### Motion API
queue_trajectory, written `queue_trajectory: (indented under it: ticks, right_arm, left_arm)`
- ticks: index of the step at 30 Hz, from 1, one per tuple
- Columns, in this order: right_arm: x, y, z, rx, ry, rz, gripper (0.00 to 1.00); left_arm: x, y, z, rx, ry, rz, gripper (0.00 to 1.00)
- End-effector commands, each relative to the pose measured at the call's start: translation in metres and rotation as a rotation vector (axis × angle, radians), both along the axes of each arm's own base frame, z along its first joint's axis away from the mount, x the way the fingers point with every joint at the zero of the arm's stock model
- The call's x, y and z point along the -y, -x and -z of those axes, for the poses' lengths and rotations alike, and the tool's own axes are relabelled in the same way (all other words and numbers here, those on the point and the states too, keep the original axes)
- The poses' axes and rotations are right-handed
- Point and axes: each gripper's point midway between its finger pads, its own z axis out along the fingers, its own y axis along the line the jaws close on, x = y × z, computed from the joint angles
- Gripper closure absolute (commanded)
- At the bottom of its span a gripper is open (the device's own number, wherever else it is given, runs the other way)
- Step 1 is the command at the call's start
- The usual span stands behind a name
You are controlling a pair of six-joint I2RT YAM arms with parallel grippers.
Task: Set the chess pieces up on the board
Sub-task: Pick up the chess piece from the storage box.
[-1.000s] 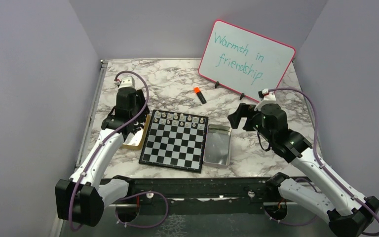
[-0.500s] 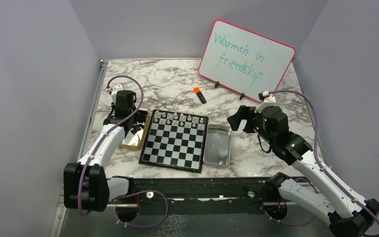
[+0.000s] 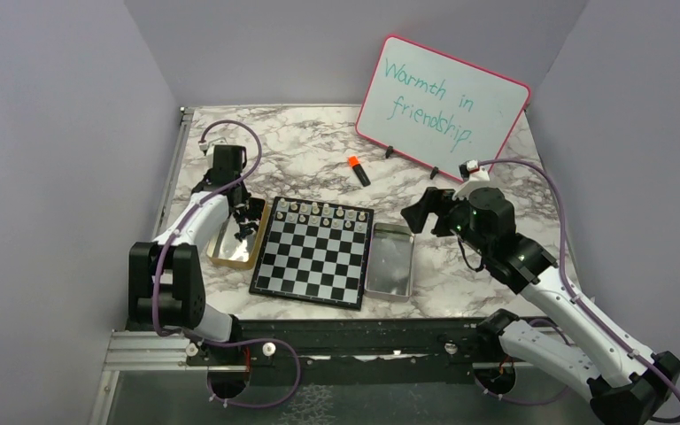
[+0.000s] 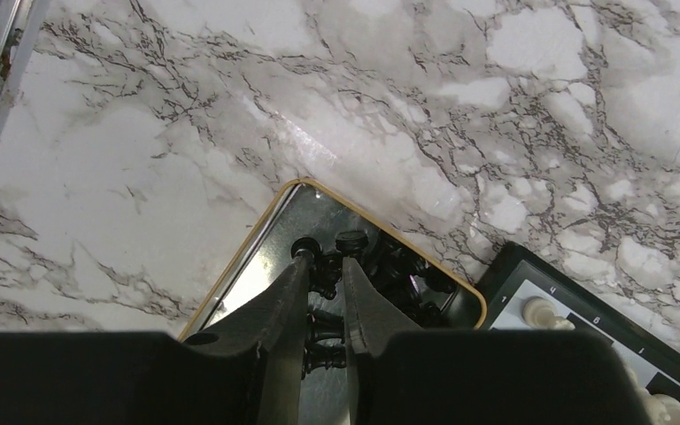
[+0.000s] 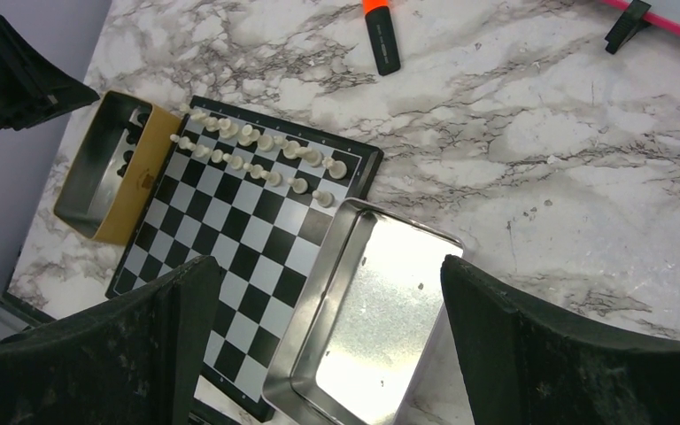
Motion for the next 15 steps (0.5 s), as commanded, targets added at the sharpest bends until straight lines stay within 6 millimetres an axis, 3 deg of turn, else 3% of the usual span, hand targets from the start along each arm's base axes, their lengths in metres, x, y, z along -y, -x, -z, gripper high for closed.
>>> queue_trajectory:
  ticks: [1, 15]
  right_arm:
    - [-0.006, -0.003, -0.01, 0.023, -0.042, -0.013, 0.0]
    - [-0.004, -0.008, -0.016, 0.029, -0.033, 0.008, 0.0]
  left_arm:
    - [-0.001, 0.0, 0.009, -0.036, 0.011, 0.017, 0.78]
    - [0.008, 0.0, 0.037, -0.124, 0.061, 0.069, 0.78]
